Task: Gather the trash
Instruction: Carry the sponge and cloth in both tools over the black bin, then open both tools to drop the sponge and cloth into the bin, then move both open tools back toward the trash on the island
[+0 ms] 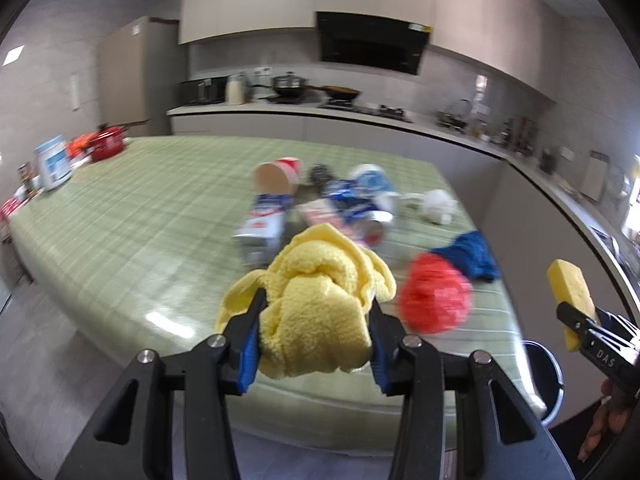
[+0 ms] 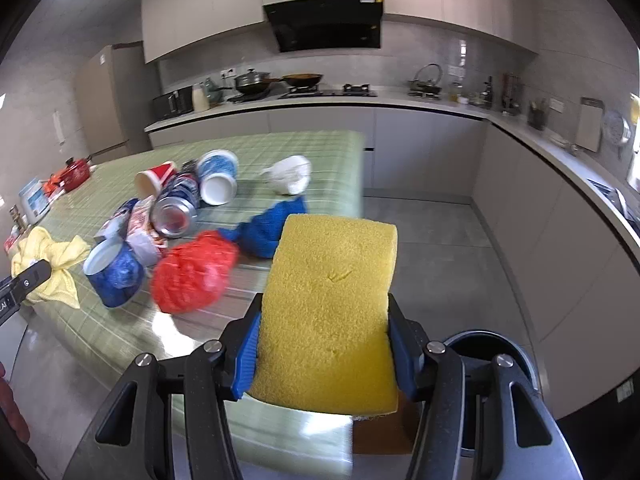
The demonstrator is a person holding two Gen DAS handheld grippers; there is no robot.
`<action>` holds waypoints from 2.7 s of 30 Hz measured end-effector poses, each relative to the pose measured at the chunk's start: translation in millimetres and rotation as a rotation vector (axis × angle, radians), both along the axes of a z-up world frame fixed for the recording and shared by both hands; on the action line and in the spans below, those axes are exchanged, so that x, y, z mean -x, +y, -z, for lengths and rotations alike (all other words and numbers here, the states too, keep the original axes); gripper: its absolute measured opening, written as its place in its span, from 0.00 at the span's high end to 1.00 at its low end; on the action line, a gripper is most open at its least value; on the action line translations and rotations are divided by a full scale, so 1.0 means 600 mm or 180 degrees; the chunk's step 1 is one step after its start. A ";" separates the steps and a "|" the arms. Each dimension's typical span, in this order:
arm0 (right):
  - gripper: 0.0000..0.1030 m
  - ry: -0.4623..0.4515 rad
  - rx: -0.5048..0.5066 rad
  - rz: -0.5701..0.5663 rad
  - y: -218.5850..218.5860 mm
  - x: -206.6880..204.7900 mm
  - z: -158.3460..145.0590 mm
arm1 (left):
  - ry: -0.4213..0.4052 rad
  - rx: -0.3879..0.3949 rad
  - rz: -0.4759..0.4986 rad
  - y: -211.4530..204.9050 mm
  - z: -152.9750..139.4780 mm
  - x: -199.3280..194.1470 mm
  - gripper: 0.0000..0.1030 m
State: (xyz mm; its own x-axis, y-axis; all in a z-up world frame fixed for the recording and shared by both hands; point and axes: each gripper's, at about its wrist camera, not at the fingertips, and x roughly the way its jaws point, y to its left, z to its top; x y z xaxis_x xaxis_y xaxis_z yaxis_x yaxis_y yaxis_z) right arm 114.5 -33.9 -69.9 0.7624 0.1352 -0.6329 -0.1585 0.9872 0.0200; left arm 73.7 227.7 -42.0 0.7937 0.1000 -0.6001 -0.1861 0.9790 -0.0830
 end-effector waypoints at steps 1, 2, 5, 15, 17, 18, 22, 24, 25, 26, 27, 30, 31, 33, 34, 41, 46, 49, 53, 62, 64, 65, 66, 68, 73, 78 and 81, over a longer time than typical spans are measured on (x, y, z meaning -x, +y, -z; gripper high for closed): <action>0.45 -0.0006 0.0004 0.0040 -0.014 0.005 -0.003 | -0.0004 0.0002 0.0049 -0.013 -0.002 -0.001 0.56; 0.45 -0.0012 0.0006 0.0089 -0.031 0.011 -0.005 | -0.0008 0.0014 0.0117 -0.029 -0.003 -0.004 0.56; 0.45 -0.0023 0.0020 0.0249 -0.083 0.026 -0.010 | -0.0025 0.0039 0.0338 -0.080 -0.006 -0.014 0.56; 0.45 0.0096 0.0051 0.0690 -0.255 0.073 0.000 | 0.0048 0.0082 0.1138 -0.270 0.011 -0.053 0.56; 0.45 0.0117 0.0042 0.0741 -0.285 0.078 0.004 | 0.0071 0.0083 0.1237 -0.301 0.016 -0.051 0.56; 0.45 0.0122 0.0045 0.0758 -0.295 0.080 0.007 | 0.0090 0.0087 0.1291 -0.320 0.019 -0.053 0.56; 0.45 0.0165 0.0038 0.0780 -0.344 0.079 0.021 | 0.0157 0.0078 0.1434 -0.390 0.035 -0.050 0.56; 0.45 0.0216 0.0049 0.0773 -0.365 0.076 0.035 | 0.0206 0.0058 0.1474 -0.419 0.048 -0.056 0.56; 0.45 0.0250 0.0046 0.0761 -0.375 0.071 0.044 | 0.0239 0.0053 0.1486 -0.430 0.054 -0.059 0.56; 0.45 0.0294 0.0050 0.0743 -0.385 0.065 0.054 | 0.0272 0.0052 0.1495 -0.442 0.062 -0.061 0.56; 0.45 0.0330 0.0061 0.0722 -0.391 0.062 0.064 | 0.0312 0.0045 0.1501 -0.454 0.072 -0.064 0.56; 0.45 0.0448 0.0088 0.0618 -0.419 0.047 0.097 | 0.0427 0.0037 0.1502 -0.491 0.102 -0.070 0.56; 0.45 0.0469 0.0090 0.0588 -0.428 0.044 0.103 | 0.0460 0.0044 0.1498 -0.499 0.107 -0.071 0.56; 0.45 0.0513 0.0116 0.0501 -0.440 0.038 0.122 | 0.0558 0.0078 0.1490 -0.519 0.130 -0.078 0.56; 0.45 0.0534 0.0123 0.0453 -0.446 0.034 0.131 | 0.0581 0.0083 0.1485 -0.527 0.137 -0.077 0.56; 0.44 0.0731 0.0224 -0.0023 -0.467 -0.009 0.217 | 0.0862 0.0170 0.1446 -0.579 0.224 -0.096 0.56; 0.44 0.0877 0.0332 -0.0313 -0.478 -0.045 0.283 | 0.0971 0.0276 0.1381 -0.593 0.273 -0.122 0.56; 0.40 0.0949 0.0427 -0.0536 -0.476 -0.066 0.322 | 0.1128 0.0438 0.1415 -0.597 0.307 -0.141 0.29; 0.00 0.0725 0.0712 -0.0565 -0.484 -0.082 0.327 | 0.1130 0.0275 0.1098 -0.579 0.299 -0.134 0.11; 0.00 0.0673 0.0428 -0.0096 -0.540 -0.087 0.240 | 0.0934 -0.0023 0.0926 -0.580 0.211 -0.083 0.03; 0.00 0.0653 0.0370 -0.0016 -0.537 -0.084 0.220 | 0.0880 0.0037 0.0916 -0.574 0.187 -0.070 0.03; 0.00 0.0640 0.0327 0.0022 -0.537 -0.077 0.210 | 0.0857 0.0054 0.0923 -0.573 0.178 -0.068 0.03; 0.00 0.0634 0.0271 0.0030 -0.536 -0.069 0.200 | 0.0824 0.0053 0.0929 -0.573 0.162 -0.057 0.03; 0.00 0.0638 0.0248 0.0087 -0.531 -0.060 0.182 | 0.0816 0.0027 0.0926 -0.579 0.144 -0.057 0.03; 0.00 0.0683 0.0259 0.0130 -0.513 -0.038 0.152 | 0.0692 -0.0007 0.0821 -0.569 0.087 -0.027 0.03; 0.00 0.0603 0.0269 0.0056 -0.485 -0.012 0.114 | 0.0474 0.0057 0.0730 -0.535 0.041 -0.013 0.03; 0.00 0.0538 0.0209 0.0015 -0.474 0.004 0.088 | 0.0386 0.0076 0.0637 -0.514 0.028 -0.011 0.02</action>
State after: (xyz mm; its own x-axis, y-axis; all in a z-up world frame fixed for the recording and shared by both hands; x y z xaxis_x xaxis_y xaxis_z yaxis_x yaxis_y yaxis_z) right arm 112.0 -318.6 -123.0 0.6449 0.0862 -0.7594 -0.1538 0.9879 -0.0185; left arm 80.5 -80.4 -58.7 0.7181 -0.0674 -0.6927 0.0016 0.9954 -0.0953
